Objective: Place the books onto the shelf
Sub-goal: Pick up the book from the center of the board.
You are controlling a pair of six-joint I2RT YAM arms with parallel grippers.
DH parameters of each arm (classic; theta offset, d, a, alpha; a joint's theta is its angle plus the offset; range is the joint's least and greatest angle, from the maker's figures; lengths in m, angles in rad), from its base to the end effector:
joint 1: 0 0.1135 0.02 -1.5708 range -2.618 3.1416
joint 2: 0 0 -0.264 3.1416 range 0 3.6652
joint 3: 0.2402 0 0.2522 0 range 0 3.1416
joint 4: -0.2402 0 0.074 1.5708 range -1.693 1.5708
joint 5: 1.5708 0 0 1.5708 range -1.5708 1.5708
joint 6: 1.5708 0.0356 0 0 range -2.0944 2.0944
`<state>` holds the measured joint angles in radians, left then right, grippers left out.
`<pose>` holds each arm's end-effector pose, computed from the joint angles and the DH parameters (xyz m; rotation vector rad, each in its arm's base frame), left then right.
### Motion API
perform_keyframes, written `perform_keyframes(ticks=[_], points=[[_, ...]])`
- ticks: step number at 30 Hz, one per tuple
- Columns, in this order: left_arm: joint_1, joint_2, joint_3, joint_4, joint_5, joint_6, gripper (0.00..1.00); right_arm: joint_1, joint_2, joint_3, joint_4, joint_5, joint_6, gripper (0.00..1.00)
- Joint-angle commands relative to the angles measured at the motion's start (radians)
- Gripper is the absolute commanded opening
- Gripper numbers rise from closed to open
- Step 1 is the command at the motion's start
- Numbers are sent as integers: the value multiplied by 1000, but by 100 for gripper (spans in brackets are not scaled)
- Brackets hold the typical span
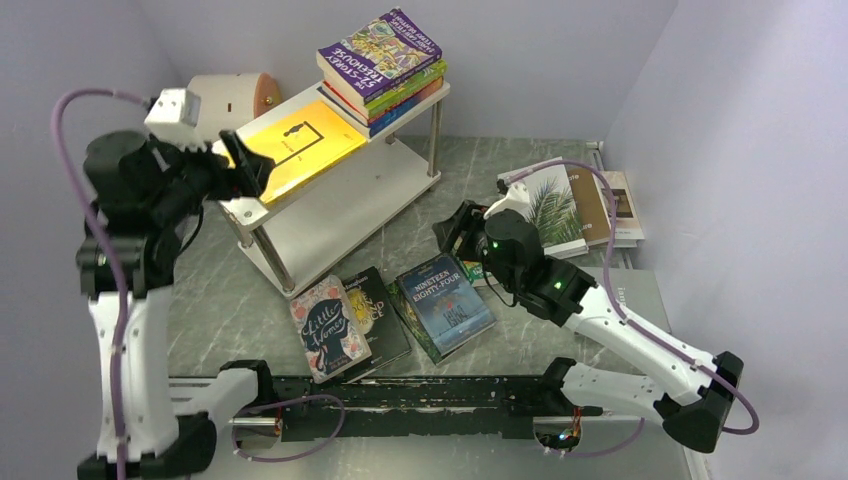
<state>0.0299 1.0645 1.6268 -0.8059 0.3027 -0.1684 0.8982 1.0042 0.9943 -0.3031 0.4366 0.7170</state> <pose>0.1723 -0.0055 0.4997 0.0356 1.8184 -0.3725 0.1519 0.1666 0.3611 0.1327 1.9098 0.7037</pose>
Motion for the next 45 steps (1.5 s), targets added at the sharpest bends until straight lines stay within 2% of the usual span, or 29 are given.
perform_keyframes(ticks=[1, 4, 8, 14, 18, 28, 35, 45], points=[[5, -128, -76, 60, 148, -49, 91, -59, -8, -57, -72, -93, 0, 64], [5, -142, -57, 58, 291, -38, 89, -88, 28, -99, -32, -223, -45, 66], [-19, -203, -102, 112, 362, -49, 90, -112, 115, -152, 43, -364, -59, 73], [-106, -239, -157, 119, 358, -51, 90, -132, 285, -230, 198, -647, -25, 82], [-129, -268, -208, 140, 357, -63, 90, -132, 359, -323, 403, -834, 63, 83], [-169, -214, -172, 110, 251, -29, 89, -118, 455, -392, 476, -891, 145, 78], [-170, -163, -141, 111, 214, -21, 88, -35, 524, -372, 446, -917, 132, 74], [-183, -141, -112, 110, 202, -17, 88, -11, 641, -408, 675, -998, 213, 63]])
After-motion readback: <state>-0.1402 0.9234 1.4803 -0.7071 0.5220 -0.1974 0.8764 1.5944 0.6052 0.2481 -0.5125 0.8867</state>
